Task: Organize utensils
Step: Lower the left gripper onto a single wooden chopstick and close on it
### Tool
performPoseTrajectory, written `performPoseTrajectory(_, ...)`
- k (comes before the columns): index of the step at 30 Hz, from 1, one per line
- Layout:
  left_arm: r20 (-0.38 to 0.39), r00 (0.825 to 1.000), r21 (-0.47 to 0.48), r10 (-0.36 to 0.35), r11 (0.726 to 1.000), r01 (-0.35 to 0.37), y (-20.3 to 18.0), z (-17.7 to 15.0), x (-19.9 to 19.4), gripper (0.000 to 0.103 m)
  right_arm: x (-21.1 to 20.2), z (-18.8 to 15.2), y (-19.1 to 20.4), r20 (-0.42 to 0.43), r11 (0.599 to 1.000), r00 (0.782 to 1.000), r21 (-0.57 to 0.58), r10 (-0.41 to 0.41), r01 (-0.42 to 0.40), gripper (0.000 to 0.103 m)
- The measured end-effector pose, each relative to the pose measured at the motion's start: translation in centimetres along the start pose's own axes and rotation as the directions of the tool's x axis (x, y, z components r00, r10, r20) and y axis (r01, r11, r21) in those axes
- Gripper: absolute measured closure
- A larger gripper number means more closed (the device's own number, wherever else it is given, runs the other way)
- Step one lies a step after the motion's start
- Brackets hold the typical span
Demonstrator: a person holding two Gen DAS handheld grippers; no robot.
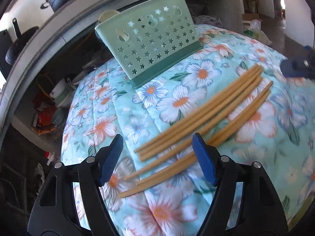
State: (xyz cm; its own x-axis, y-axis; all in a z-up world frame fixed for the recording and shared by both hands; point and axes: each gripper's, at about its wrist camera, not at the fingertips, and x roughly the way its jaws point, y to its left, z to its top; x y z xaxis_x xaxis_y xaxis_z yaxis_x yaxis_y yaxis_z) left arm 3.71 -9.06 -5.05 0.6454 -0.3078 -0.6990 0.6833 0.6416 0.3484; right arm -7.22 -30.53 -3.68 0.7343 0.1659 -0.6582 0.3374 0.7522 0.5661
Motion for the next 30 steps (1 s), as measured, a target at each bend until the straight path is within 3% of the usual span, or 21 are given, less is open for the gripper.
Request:
performPoseTrajectory(5, 0.027, 1.0, 0.054, 0.009, 0.998, -0.011, -1.2, -1.2, -1.9, 0.034, 0.0, -0.1, -0.3, 0.0, 1.0, 1.0, 0.01, 0.012, -0.012, 0.059)
performPoseTrajectory(9, -0.035, 0.999, 0.061, -0.03, 0.998, 0.032, -1.5, -2.1, -1.8, 0.034, -0.2, -0.2, -0.8, 0.001, 1.0, 1.0, 0.022, 0.009, -0.009, 0.059)
performPoseTrajectory(13, -0.019, 0.999, 0.036, -0.032, 0.999, 0.033, -1.2, -2.6, -2.2, 0.034, -0.7, -0.1, -1.5, 0.008, 0.999, 1.0, 0.039, 0.001, -0.002, 0.059)
performPoseTrajectory(17, 0.057, 0.996, 0.021, -0.07, 0.997, 0.069, -1.1, -1.8, -3.7, 0.034, -1.0, 0.0, -2.4, 0.015, 0.998, 1.0, 0.07, -0.005, 0.004, 0.059)
performPoseTrajectory(20, 0.103, 0.991, 0.113, -0.085, 0.991, 0.073, -2.7, -1.0, -4.1, 0.041, -0.6, 0.0, -3.1, 0.001, 0.995, 1.0, 0.099, -0.002, 0.002, 0.059)
performPoseTrajectory(23, 0.134, 0.989, 0.273, -0.062, 0.962, 0.023, -5.5, -0.6, -4.1, 0.057, -0.3, -0.1, -3.3, -0.014, 0.994, 1.0, 0.11, -0.002, 0.003, 0.059)
performPoseTrajectory(27, 0.124, 0.991, 0.475, -0.058, 0.88, -0.008, -9.0, -0.9, -2.7, 0.078, 0.0, -0.1, -3.3, -0.024, 0.994, 1.0, 0.11, -0.003, 0.006, 0.059)
performPoseTrajectory(30, 0.133, 0.989, 0.558, -0.056, 0.829, -0.028, -10.1, -1.0, -2.0, 0.086, 0.0, -0.1, -3.6, -0.026, 0.993, 1.0, 0.115, -0.004, 0.007, 0.059)
